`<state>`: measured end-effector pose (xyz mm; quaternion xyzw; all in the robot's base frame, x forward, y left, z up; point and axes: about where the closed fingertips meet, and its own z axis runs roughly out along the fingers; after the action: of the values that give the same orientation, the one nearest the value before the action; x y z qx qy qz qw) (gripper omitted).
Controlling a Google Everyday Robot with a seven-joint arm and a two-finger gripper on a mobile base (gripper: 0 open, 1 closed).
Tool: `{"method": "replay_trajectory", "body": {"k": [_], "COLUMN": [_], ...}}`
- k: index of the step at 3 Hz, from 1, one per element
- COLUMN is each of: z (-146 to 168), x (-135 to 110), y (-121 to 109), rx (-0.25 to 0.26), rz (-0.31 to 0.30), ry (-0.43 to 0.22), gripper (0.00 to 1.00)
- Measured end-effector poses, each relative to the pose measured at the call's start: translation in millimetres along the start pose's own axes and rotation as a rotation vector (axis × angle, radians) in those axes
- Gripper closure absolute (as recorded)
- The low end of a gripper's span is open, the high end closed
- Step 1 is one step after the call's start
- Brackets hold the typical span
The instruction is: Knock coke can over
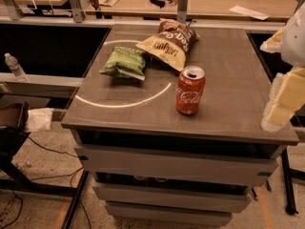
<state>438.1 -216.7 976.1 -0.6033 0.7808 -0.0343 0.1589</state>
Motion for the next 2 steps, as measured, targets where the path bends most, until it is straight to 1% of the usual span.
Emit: {"method": "replay_trajectory", "body": {"k": [1, 2], "z": [0.0, -2.8], "x": [0.0, 0.0], "y": [0.0, -1.4], "rx": [0.000, -0.008], "rz": [0.000, 0.028], "ry": [0.000, -0.027], "gripper": [0.00, 0.00]}}
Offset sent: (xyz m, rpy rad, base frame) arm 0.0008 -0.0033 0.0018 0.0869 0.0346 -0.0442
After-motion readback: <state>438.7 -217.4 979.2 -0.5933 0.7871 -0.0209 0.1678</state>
